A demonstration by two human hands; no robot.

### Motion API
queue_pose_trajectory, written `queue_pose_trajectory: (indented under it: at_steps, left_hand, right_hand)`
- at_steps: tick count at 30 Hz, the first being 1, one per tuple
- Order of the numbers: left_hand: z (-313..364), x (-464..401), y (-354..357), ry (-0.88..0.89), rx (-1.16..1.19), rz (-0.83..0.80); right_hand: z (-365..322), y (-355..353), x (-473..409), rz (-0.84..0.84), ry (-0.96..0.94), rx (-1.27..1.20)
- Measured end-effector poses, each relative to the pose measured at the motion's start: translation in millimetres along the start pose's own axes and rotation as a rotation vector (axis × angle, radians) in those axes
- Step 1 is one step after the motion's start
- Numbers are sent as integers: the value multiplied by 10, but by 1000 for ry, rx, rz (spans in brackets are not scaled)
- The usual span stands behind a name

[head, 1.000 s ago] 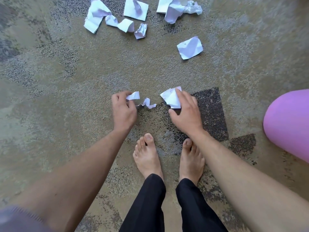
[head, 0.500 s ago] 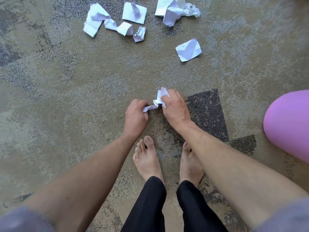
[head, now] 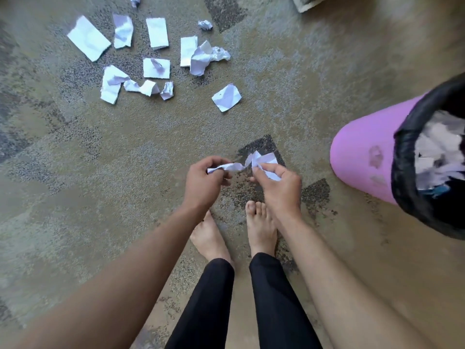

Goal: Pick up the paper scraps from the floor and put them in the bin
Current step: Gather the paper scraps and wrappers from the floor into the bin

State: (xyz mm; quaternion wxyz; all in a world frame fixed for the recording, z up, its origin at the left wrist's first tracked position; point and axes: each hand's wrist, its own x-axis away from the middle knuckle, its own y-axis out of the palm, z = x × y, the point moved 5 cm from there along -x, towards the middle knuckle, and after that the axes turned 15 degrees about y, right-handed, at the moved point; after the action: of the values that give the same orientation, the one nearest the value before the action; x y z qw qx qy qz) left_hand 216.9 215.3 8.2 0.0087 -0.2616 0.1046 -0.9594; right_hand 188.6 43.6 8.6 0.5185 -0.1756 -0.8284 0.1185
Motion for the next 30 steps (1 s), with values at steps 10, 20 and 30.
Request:
queue_pose_trajectory:
  at_steps: [10,20,30]
  left_hand:
    - [1690,582,1223,117,234,-392]
    - [2332,836,2469,69,39,-702]
    - [2346,735,2403,128,26,-795]
  right_hand:
    - [-489,-1600,918,188,-35,-435]
    - [-425,-2901,833,428,161,-907]
    - [-378,-2909,772,319,152,-801]
